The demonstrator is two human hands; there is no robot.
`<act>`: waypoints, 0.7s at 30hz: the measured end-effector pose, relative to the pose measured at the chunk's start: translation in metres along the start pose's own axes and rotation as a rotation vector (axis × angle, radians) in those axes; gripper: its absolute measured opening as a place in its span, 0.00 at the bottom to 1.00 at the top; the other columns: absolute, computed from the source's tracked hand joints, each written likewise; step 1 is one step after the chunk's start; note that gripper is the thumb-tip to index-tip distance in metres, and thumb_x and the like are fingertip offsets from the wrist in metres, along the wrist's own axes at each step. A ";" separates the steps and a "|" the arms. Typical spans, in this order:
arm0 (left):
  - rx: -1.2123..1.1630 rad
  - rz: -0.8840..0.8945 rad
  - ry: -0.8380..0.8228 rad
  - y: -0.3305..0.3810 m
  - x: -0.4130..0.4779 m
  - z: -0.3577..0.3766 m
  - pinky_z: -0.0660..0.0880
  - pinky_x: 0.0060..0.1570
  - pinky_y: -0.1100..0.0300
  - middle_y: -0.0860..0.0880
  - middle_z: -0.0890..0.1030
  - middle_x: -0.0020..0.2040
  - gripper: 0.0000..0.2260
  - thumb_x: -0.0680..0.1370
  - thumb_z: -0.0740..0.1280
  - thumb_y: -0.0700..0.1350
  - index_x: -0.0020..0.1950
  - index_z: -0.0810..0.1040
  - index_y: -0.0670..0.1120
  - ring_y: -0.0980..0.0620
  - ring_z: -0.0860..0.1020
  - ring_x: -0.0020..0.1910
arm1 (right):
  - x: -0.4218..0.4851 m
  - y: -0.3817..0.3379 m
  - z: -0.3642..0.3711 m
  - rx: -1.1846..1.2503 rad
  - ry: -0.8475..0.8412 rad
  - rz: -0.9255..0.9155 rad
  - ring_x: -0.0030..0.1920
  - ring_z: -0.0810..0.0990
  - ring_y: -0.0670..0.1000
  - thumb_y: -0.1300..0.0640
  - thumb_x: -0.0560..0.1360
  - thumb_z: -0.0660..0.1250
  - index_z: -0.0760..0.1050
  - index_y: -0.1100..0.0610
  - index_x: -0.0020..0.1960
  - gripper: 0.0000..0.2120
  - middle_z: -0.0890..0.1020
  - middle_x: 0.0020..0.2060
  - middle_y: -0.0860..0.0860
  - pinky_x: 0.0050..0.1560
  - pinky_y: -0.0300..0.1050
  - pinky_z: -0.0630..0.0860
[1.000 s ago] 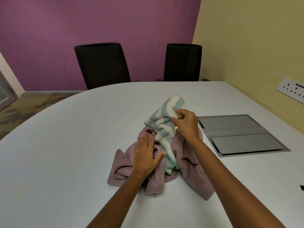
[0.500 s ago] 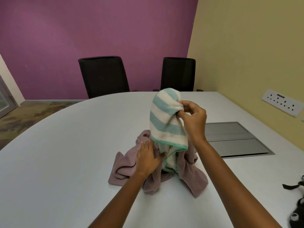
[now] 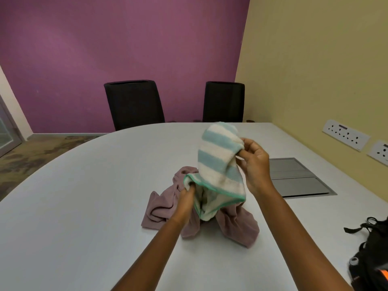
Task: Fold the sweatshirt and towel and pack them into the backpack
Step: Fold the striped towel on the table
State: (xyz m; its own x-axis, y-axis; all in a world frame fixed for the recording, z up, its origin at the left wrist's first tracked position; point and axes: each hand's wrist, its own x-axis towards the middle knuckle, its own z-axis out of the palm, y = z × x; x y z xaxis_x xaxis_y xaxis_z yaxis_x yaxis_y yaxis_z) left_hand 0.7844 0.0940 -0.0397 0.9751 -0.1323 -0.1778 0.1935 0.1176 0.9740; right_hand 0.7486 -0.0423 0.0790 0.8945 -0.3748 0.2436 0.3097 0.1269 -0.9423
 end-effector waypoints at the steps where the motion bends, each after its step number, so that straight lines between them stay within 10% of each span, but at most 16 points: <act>1: -0.056 -0.014 0.011 0.002 -0.004 -0.002 0.75 0.55 0.55 0.47 0.79 0.50 0.08 0.81 0.56 0.47 0.54 0.75 0.49 0.48 0.77 0.52 | -0.006 0.005 -0.006 -0.040 -0.011 0.032 0.36 0.78 0.44 0.71 0.74 0.61 0.75 0.54 0.43 0.13 0.79 0.37 0.48 0.34 0.34 0.76; 5: -0.077 0.028 0.057 0.015 -0.017 -0.007 0.73 0.44 0.57 0.43 0.79 0.45 0.09 0.80 0.58 0.45 0.49 0.77 0.44 0.48 0.76 0.44 | -0.031 0.028 -0.030 -0.176 -0.028 0.175 0.33 0.78 0.45 0.75 0.71 0.60 0.76 0.55 0.40 0.16 0.80 0.33 0.47 0.31 0.34 0.74; 9: 0.253 0.214 -0.031 0.028 -0.027 -0.004 0.74 0.53 0.48 0.46 0.80 0.45 0.09 0.74 0.63 0.47 0.40 0.81 0.56 0.46 0.77 0.48 | -0.048 0.051 -0.055 -0.419 -0.029 0.250 0.43 0.77 0.53 0.73 0.70 0.60 0.77 0.54 0.39 0.16 0.81 0.40 0.50 0.42 0.45 0.74; 14: 0.620 0.452 -0.132 0.048 -0.052 0.003 0.70 0.47 0.65 0.49 0.83 0.51 0.19 0.69 0.56 0.49 0.50 0.83 0.45 0.59 0.74 0.46 | -0.071 0.058 -0.058 -0.583 -0.072 0.124 0.49 0.78 0.50 0.64 0.76 0.62 0.78 0.55 0.49 0.08 0.81 0.45 0.49 0.47 0.36 0.73; 21: 1.024 0.613 -0.135 0.069 -0.080 0.008 0.71 0.49 0.59 0.49 0.81 0.56 0.11 0.78 0.62 0.45 0.58 0.80 0.47 0.50 0.76 0.55 | -0.099 0.038 -0.034 -0.629 -0.231 -0.048 0.52 0.77 0.43 0.48 0.75 0.63 0.72 0.48 0.57 0.12 0.78 0.50 0.44 0.50 0.33 0.73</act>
State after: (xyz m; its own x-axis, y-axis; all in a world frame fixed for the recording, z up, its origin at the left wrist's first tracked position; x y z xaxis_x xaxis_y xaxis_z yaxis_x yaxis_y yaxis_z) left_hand 0.7186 0.1052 0.0432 0.8441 -0.4369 0.3108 -0.5339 -0.6317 0.5621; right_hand 0.6609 -0.0316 0.0113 0.9521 -0.1517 0.2656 0.1668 -0.4704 -0.8666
